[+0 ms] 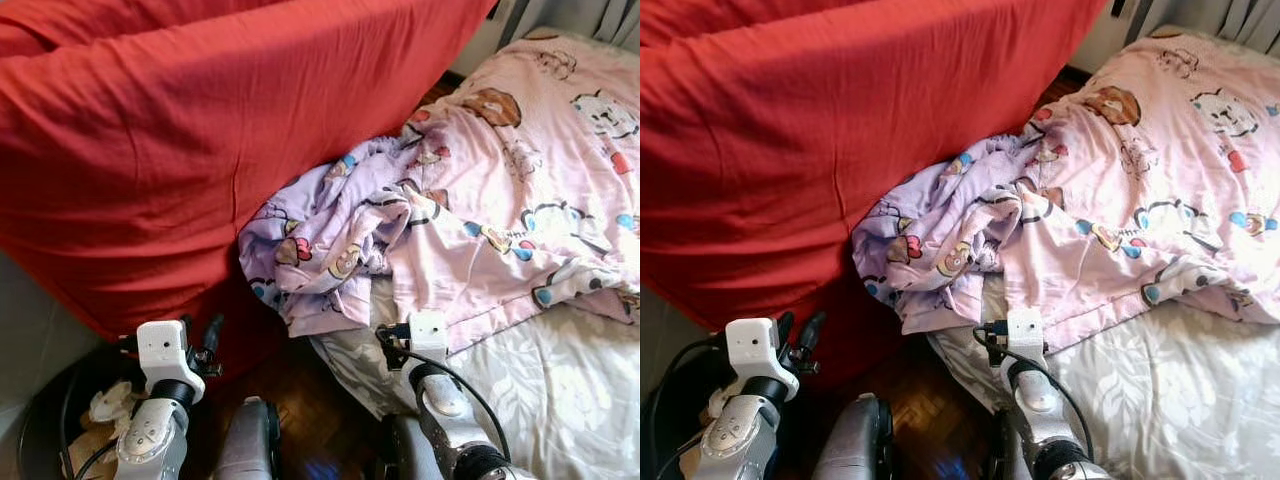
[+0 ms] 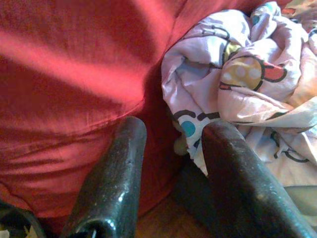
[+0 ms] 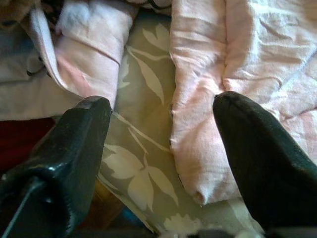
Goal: Clean up the room
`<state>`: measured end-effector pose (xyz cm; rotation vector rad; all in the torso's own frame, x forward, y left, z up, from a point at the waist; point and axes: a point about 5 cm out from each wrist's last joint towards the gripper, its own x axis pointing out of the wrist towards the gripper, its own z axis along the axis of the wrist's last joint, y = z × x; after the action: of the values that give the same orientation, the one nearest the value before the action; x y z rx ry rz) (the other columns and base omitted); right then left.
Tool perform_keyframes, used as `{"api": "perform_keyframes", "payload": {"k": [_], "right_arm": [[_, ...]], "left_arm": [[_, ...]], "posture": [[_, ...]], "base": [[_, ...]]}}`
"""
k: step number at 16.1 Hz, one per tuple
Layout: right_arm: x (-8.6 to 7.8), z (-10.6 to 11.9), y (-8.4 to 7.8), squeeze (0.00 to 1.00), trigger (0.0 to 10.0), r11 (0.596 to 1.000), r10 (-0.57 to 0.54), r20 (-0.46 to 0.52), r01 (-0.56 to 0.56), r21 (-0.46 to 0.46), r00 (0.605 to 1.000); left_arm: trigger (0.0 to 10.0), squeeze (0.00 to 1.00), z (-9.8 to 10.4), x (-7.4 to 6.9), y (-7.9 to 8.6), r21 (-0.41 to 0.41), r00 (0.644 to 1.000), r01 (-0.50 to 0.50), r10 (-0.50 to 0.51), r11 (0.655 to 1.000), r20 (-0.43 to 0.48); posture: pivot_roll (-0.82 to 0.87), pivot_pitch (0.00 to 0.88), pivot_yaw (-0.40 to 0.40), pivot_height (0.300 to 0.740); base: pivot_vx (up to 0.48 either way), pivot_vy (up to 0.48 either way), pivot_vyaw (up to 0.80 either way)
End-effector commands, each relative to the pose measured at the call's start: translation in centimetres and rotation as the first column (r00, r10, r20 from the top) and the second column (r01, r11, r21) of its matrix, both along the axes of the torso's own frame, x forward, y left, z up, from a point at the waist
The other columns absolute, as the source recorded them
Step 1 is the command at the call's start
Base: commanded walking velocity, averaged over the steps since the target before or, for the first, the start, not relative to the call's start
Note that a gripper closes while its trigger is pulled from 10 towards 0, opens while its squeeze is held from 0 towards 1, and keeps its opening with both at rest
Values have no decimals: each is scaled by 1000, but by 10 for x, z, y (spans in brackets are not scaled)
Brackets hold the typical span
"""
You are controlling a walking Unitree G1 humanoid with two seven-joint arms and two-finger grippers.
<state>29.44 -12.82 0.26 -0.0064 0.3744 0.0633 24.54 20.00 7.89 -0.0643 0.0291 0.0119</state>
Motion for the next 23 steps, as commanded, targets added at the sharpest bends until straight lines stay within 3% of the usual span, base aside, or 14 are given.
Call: {"api": "perform_keyframes", "payload": {"k": [1, 5, 6, 7, 13, 14, 15, 21, 23], "right_arm": [[-6, -7, 0, 0, 10000, 1000, -1, -39, 1, -4, 999], [0, -5, -8, 0, 10000, 998, -51, -64, 48, -47, 997], [1, -4, -10, 157, 10000, 997, -59, -70, 55, -53, 996], [3, -4, -12, 1000, 10000, 996, -62, -85, 55, -74, 994], [10, 1, -20, 1000, 10000, 993, -104, -107, 96, -74, 989], [12, 3, -21, 388, 10000, 991, -128, -106, 123, -53, 986], [13, 3, -22, 0, 10000, 990, -133, -107, 127, -58, 985], [17, 8, -28, 0, 10000, 984, -157, -96, 148, -98, 983], [21, 12, -33, 0, 10000, 974, -165, -77, 150, -170, 983]], "left_arm": [[10000, 0, -3, -5, 0, -11, 1000, -7, 6, 1000, -24], [10000, 0, -3, -12, 0, -12, 999, -3, 3, 1000, -41], [10000, 0, -3, -12, -1, -13, 999, -1, 1, 1000, -42], [10000, 0, -2, -14, -2, -13, 999, -1, 0, 1000, -43], [10000, 0, -3, -30, 0, -10, 997, -11, 10, 1000, -77], [10000, 0, -4, -34, -1, -12, 996, -9, 8, 1000, -88], [10000, 0, -4, -35, -2, -14, 996, -7, 6, 1000, -91], [10000, 0, -2, -44, -6, -21, 994, -7, 4, 1000, -106], [10000, 0, -2, -48, -6, -24, 993, -11, 9, 1000, -115]], "posture": [[190, 246, 4, 617], [197, 264, 14, 617], [204, 269, 15, 617], [208, 276, 15, 617], [217, 313, 18, 617], [214, 321, 20, 617], [213, 325, 19, 617], [222, 356, 20, 617], [224, 361, 16, 617]], "base": [[0, 0, 0], [0, 0, 0], [0, 0, 0], [0, 0, 0], [0, 0, 0], [0, 0, 0], [0, 0, 0], [0, 0, 0], [0, 0, 0]]}}
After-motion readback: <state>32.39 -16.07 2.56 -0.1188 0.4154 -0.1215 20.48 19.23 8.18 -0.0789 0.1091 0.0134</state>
